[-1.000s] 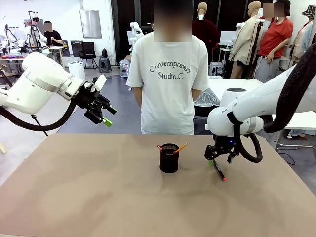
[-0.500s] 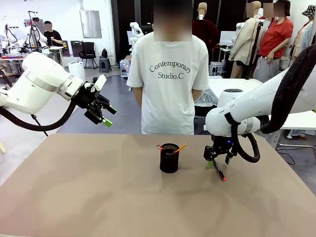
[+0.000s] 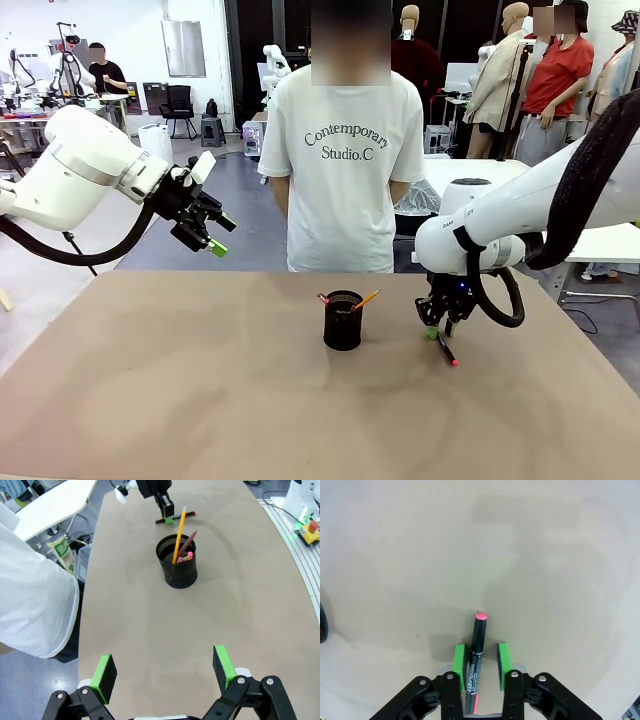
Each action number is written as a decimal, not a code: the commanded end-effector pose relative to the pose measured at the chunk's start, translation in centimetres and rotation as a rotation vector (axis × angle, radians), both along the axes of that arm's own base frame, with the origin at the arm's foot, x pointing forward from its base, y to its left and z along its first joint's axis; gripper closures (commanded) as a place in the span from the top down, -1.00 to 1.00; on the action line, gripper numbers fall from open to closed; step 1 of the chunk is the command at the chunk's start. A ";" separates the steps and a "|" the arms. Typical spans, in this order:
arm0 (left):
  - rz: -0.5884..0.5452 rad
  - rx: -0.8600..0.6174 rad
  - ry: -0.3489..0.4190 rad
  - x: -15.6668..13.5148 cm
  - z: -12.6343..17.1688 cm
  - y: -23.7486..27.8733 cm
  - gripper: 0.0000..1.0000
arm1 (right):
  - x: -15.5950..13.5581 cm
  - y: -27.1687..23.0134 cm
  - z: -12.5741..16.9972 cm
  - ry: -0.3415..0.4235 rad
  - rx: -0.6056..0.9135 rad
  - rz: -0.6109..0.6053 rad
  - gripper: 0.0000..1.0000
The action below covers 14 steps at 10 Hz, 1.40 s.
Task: Place the pens into the pen holder.
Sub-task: Pick up a writing instrument from the table and place it into the Pen holder.
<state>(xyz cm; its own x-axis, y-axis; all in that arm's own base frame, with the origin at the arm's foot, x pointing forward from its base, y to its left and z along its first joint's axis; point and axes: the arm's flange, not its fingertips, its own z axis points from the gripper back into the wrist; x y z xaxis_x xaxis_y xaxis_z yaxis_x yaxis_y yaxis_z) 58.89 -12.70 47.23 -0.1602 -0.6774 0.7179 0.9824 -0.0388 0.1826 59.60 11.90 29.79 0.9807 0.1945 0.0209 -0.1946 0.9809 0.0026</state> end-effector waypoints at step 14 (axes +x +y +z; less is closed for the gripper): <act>0.002 0.009 -0.005 -0.1 0.0 0.0 1.00 | 1.2 -4.2 12.3 -0.263 1.083 0.343 -1.00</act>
